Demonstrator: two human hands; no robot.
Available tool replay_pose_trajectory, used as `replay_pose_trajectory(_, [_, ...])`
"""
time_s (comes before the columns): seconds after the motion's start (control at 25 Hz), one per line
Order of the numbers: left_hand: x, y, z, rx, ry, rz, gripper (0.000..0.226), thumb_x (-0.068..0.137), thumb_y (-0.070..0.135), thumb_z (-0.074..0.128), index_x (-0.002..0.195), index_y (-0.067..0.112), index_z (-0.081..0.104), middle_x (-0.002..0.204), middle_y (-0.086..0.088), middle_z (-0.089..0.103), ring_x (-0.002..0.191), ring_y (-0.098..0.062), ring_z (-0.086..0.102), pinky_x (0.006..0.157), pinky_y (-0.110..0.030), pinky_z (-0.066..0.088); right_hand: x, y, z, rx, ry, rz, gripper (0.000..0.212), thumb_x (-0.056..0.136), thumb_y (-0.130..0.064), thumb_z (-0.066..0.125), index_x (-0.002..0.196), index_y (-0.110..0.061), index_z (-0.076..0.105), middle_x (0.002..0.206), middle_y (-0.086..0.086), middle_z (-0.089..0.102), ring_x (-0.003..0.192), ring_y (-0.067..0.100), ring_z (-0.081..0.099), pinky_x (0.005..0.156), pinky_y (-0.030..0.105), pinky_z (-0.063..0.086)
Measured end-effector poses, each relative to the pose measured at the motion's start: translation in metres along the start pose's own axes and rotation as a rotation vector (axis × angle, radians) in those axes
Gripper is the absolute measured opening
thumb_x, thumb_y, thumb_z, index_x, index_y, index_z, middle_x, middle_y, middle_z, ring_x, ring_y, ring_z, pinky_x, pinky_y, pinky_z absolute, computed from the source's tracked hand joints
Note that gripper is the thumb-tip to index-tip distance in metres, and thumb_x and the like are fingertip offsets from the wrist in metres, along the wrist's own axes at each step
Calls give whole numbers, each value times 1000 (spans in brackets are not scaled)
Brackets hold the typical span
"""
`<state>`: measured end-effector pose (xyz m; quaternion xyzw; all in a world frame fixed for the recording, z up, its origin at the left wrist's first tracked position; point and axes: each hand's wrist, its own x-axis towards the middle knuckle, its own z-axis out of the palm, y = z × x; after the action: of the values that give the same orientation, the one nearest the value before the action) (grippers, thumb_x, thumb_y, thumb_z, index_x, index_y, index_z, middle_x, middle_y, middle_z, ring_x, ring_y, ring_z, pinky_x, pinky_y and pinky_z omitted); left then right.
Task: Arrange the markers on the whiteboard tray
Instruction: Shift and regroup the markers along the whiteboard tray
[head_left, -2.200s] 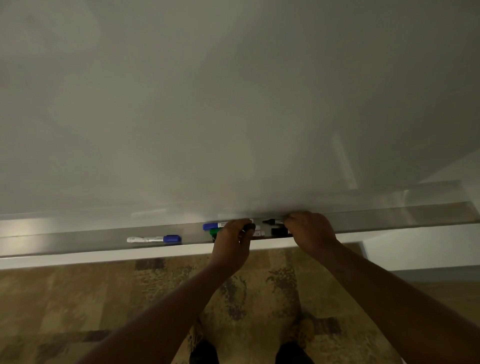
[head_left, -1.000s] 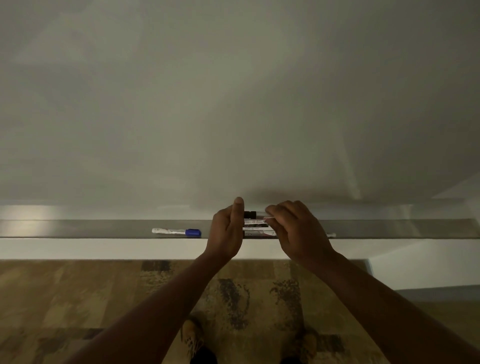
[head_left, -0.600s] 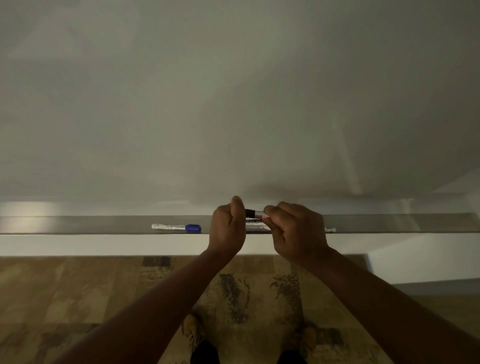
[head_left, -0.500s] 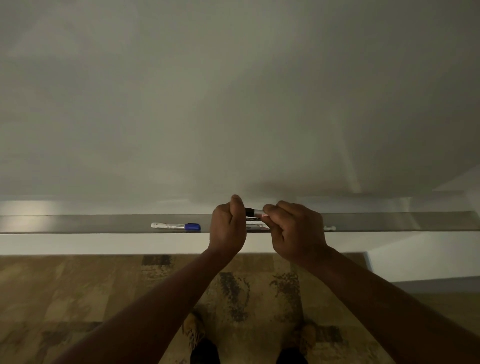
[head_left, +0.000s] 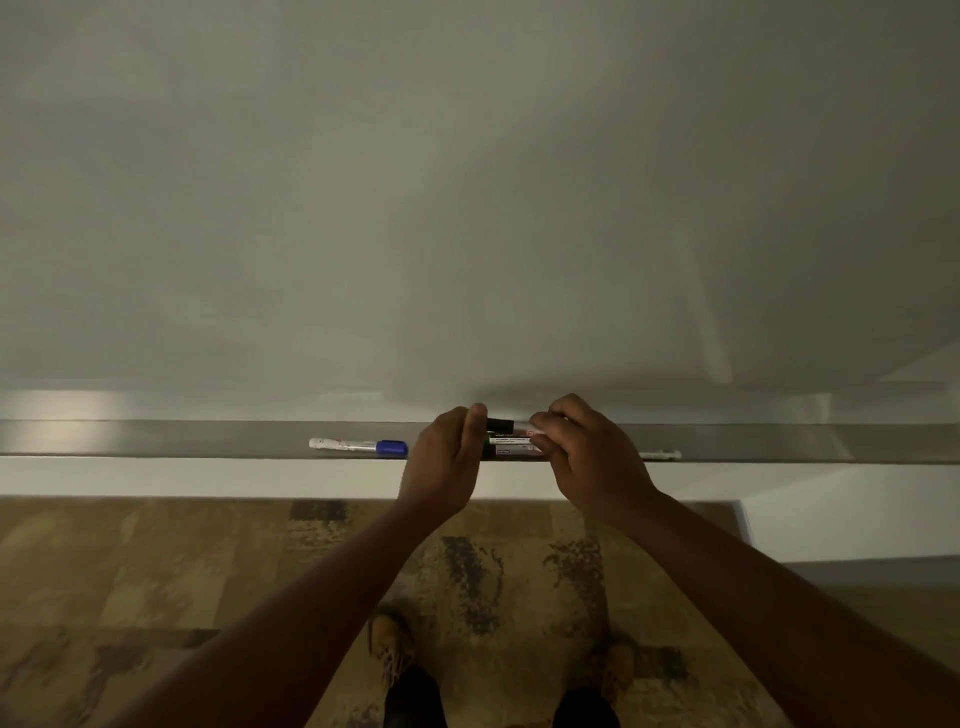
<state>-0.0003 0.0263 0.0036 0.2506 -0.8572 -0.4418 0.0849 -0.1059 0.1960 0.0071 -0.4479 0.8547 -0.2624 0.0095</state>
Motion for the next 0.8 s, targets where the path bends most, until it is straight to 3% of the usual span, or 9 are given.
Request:
replay_pose_trajectory(0.16, [-6, -56, -17, 447, 151, -29, 14, 98, 27, 50, 105, 20, 60, 111, 0, 62, 109, -22, 53, 86, -36, 43, 3, 11, 13, -2, -55, 90, 29, 90, -7, 60, 120, -10, 62, 105, 3, 57, 90, 23, 55, 73, 35, 51])
replay_pose_trajectory(0.28, [-11, -83, -26, 583, 149, -134, 24, 93, 20, 56, 117, 21, 58, 131, -3, 56, 132, -29, 40, 106, -49, 35, 5, 14, 19, -95, -70, 134, 31, 87, -8, 62, 117, -16, 65, 103, 1, 60, 94, 27, 54, 77, 41, 47])
replay_pose_trajectory(0.44, [-14, -91, -27, 593, 140, -68, 19, 90, 11, 57, 103, 23, 62, 113, 1, 66, 117, -24, 54, 108, -52, 31, 9, 11, 27, -172, -74, 205, 29, 87, -15, 63, 114, -24, 66, 104, -4, 63, 99, 25, 53, 80, 41, 35])
replay_pose_trajectory(0.8, [-7, -86, -11, 508, -23, 153, 33, 90, 3, 59, 120, 16, 65, 127, -4, 65, 118, -26, 57, 103, -45, 37, 22, -4, 45, -137, -188, 192, 28, 91, -18, 56, 117, -25, 63, 109, -2, 62, 100, 25, 53, 83, 42, 36])
